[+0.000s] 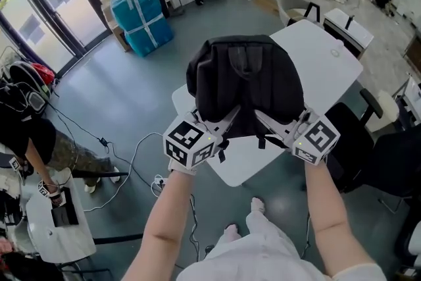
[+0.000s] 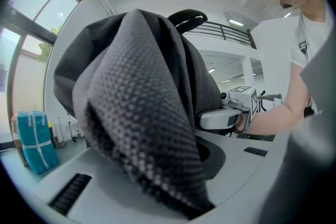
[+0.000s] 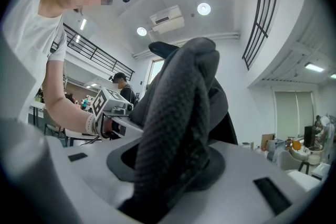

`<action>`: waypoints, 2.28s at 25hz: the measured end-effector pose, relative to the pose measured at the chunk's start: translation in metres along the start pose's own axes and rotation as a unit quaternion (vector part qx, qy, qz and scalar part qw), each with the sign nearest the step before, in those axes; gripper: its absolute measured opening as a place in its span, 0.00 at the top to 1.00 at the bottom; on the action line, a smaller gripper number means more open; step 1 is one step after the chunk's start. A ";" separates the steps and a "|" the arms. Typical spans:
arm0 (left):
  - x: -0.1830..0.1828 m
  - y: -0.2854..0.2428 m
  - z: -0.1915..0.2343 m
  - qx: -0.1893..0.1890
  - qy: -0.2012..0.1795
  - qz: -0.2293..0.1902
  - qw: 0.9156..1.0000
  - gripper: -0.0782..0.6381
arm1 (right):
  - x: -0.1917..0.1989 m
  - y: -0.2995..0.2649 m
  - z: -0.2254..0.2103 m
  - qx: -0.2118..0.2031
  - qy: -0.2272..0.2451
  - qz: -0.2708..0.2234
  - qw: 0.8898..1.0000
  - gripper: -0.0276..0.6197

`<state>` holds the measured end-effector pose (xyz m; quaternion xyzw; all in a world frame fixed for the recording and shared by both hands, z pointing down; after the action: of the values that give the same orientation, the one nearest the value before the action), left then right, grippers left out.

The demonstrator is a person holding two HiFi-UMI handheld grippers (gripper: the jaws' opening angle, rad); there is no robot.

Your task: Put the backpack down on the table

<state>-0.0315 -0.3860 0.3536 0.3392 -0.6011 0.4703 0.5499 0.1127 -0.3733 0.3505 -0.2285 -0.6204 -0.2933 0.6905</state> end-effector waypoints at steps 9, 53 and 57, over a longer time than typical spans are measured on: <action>0.071 -0.027 0.035 0.001 0.047 0.020 0.999 0.79 | 0.078 -0.021 -0.014 0.007 -0.034 0.045 0.998 0.71; 0.207 -0.059 0.064 -0.022 0.095 0.027 0.995 0.77 | 0.219 -0.031 -0.015 0.029 -0.101 0.104 0.989 0.68; 0.207 -0.059 0.065 -0.021 0.095 0.025 0.995 0.76 | 0.220 -0.031 -0.016 0.033 -0.104 0.106 0.988 0.68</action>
<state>-0.0329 -0.4434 0.5708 0.2661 -0.5644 0.5014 0.5994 0.1153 -0.4332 0.5655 -0.2993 -0.6702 -0.1729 0.6567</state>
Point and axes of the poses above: the fingertips, and each gripper's own axes: y backward along the fingers, z to its left, x out of its underside, the point moved 6 cm from there along y, backward along the fingers, and after that the axes turned 15 degrees about x, right-handed, at the moved point
